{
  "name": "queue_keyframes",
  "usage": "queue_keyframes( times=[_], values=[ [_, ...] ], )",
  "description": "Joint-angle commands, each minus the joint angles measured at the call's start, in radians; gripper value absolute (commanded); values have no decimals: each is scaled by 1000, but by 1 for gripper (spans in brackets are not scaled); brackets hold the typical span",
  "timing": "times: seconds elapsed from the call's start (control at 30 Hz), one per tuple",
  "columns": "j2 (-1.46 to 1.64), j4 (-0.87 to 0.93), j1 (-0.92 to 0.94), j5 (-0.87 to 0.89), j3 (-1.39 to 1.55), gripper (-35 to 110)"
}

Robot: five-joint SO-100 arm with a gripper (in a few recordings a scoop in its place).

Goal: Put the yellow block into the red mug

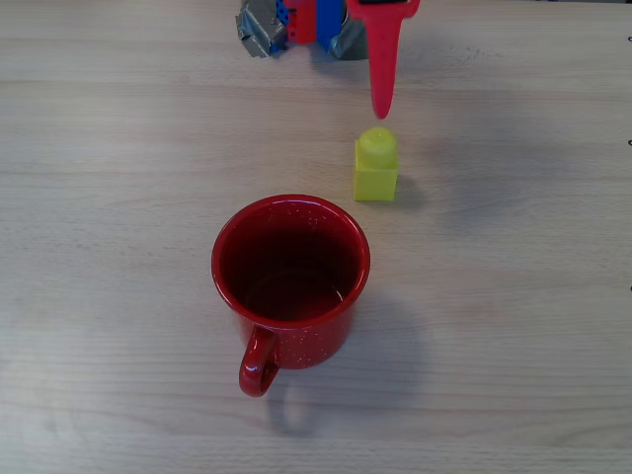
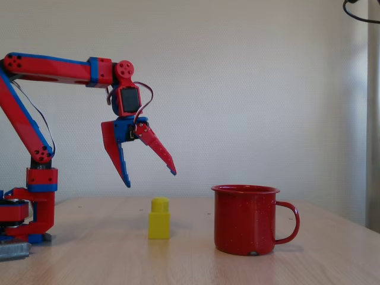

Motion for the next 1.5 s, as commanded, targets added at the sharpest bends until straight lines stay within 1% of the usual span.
queue_keyframes(
  times=[0.0, 0.3, 0.77, 1.37, 1.47],
  values=[
    [-26, 2, -29, 18, -69, 41],
    [-137, -95, -46, 15, -67, 43],
    [-272, -272, -26, -51, -43, 42],
    [-373, -344, 40, -176, -46, 42],
    [-380, -350, 41, -186, -46, 37]
  ],
)
